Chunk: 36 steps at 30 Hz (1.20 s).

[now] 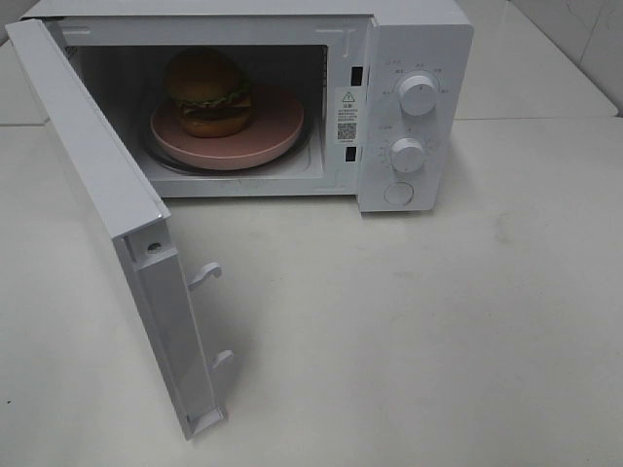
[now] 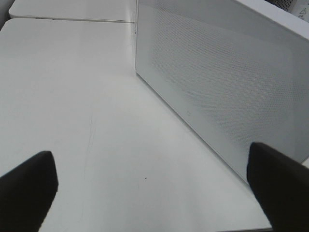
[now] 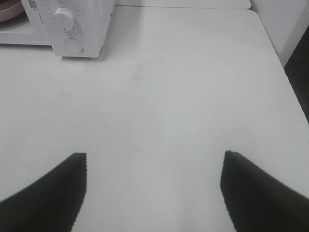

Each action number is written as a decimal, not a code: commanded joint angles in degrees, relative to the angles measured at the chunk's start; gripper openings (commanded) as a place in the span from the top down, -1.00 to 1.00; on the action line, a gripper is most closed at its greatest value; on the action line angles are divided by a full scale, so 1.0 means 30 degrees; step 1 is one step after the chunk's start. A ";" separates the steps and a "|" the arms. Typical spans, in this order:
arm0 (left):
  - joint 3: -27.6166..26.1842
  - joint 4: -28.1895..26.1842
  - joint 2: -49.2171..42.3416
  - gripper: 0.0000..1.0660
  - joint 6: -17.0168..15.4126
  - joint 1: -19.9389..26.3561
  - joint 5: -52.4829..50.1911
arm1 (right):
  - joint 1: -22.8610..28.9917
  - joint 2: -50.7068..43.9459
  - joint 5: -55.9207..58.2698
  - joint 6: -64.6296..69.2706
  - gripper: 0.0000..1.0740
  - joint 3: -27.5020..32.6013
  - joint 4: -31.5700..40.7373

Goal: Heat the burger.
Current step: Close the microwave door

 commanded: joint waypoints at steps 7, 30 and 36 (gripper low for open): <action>0.0076 -0.0115 -0.0382 -0.88 0.0000 0.0076 -0.0172 | -0.0057 -0.0497 0.0000 -0.0248 -0.40 0.0038 -0.0019; 0.0076 -0.0783 -0.0382 -0.88 0.0000 0.0076 -0.0210 | -0.0057 -0.0497 0.0000 -0.0248 -0.39 0.0038 -0.0019; 0.0076 -0.0974 -0.0382 -0.88 0.0000 0.0076 -0.0229 | -0.0057 -0.0497 0.0000 -0.0248 -0.39 0.0038 -0.0019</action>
